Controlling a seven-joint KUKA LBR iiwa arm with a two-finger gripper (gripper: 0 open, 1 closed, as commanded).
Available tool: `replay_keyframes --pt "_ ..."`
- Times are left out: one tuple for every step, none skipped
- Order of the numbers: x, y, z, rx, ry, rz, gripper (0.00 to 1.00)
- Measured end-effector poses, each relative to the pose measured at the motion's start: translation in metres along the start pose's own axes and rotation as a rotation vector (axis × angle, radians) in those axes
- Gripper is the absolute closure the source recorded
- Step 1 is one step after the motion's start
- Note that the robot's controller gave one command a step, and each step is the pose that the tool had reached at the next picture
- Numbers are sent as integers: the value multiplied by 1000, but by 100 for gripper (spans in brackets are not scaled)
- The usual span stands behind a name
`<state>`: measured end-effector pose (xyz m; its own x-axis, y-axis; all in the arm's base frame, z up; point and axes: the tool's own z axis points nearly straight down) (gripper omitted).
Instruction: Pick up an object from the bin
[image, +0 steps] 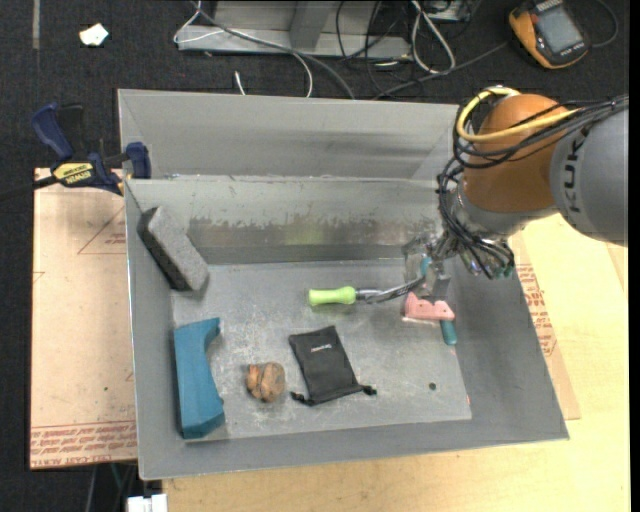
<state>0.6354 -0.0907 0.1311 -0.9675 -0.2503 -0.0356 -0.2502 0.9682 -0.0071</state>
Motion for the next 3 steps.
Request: replay_keyframes --pt "6 -1 -33 -8 16 9 100" --pt "-3 -5 -58 -2 3 12 100" --pt "15 -13 -11 -4 4 12 100"
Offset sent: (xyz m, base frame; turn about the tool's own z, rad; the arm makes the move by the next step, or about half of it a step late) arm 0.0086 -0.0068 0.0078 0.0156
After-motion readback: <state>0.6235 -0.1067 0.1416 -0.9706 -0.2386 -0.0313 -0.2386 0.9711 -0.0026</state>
